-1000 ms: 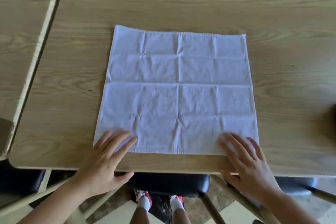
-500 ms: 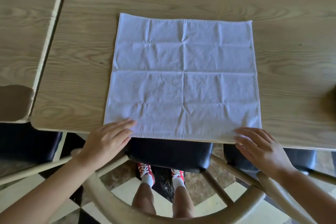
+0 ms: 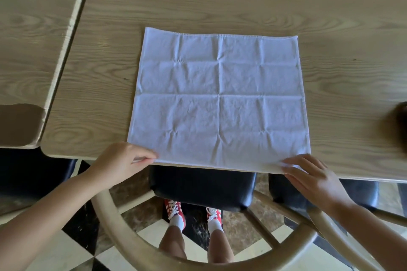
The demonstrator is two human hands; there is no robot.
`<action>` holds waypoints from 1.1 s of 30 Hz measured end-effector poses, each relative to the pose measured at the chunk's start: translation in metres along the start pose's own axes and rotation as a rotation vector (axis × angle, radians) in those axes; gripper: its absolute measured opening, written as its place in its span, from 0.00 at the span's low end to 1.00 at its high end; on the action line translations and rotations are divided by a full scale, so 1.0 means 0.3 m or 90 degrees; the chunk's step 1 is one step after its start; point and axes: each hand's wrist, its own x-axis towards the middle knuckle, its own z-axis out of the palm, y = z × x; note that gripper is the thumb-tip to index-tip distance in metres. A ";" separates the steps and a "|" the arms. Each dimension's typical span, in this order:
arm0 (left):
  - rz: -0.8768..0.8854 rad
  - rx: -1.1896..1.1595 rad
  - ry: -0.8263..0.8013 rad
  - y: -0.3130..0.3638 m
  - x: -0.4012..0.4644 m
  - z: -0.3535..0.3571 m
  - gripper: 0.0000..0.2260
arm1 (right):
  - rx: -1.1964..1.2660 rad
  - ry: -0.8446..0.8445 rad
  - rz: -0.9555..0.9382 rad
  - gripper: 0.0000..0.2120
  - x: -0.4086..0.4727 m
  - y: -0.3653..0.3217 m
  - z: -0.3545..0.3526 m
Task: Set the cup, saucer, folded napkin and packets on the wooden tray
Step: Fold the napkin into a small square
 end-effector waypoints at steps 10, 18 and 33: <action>-0.146 -0.132 -0.373 0.072 0.038 -0.154 0.14 | 0.268 -0.268 0.312 0.20 0.073 -0.051 -0.186; -0.070 -0.200 0.001 0.071 0.216 -0.327 0.03 | 0.313 -0.079 0.348 0.17 0.353 0.064 -0.342; 0.008 0.029 0.197 -0.191 0.587 -0.217 0.17 | -0.023 -0.085 0.278 0.02 0.645 0.301 -0.081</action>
